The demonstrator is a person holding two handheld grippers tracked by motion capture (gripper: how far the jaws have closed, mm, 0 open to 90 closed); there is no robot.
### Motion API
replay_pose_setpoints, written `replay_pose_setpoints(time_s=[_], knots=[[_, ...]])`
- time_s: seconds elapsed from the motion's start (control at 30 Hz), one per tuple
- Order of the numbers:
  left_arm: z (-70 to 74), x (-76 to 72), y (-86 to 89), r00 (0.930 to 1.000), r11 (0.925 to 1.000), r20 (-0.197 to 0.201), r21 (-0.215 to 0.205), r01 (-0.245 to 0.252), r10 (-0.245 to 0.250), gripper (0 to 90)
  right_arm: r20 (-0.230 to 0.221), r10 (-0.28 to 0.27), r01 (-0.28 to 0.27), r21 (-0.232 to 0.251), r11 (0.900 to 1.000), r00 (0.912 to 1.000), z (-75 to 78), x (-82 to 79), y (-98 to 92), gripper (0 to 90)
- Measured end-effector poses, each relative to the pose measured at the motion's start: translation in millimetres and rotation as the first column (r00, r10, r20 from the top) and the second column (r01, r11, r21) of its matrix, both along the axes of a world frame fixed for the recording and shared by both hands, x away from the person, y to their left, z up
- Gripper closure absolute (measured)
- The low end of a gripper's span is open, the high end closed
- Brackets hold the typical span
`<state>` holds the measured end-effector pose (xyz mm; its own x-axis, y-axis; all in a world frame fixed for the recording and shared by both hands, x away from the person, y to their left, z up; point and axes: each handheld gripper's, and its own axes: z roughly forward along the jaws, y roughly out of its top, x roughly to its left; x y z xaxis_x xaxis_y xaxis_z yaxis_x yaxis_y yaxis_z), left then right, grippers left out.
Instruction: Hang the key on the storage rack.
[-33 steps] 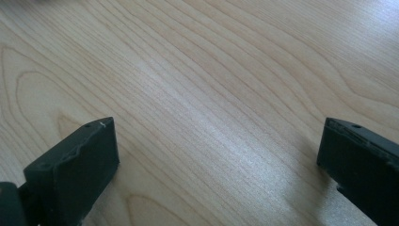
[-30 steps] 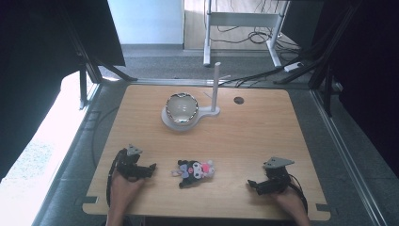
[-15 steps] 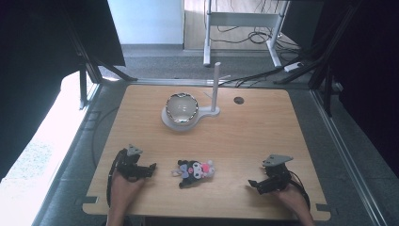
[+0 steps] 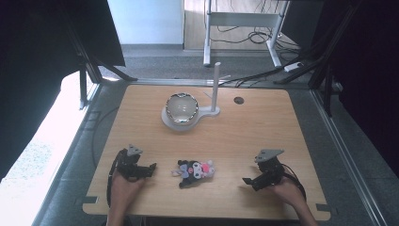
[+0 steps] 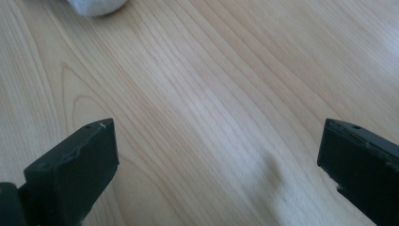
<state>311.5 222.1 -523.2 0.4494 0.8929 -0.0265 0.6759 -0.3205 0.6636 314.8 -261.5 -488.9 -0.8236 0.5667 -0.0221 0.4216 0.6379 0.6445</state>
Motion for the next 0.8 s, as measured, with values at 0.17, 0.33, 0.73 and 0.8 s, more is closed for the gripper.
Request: replay_pose_setpoints(time_s=[0.17,0.33,0.73,0.8], knots=[[0.0,0.0,0.1,1.0,1.0,-0.001,-0.001,0.001,-0.001,2.2,-0.009,0.033,-0.033,-0.013,0.999,0.9994,4.4,7.6,9.7,0.0],[0.0,0.0,0.1,1.0,1.0,0.0,-0.001,0.0,0.0,2.3,-0.028,0.061,-0.062,-0.034,0.997,0.9977,8.8,14.5,22.0,0.2],[0.0,0.0,0.2,1.0,1.0,0.0,-0.001,0.0,0.0,2.4,-0.061,0.152,-0.158,-0.104,0.982,0.9865,19.0,27.6,60.4,2.4],[0.0,0.0,0.1,1.0,1.0,0.0,-0.001,-0.001,0.001,2.3,-0.069,0.169,-0.176,-0.116,0.977,0.9832,19.8,29.3,67.0,2.7]])
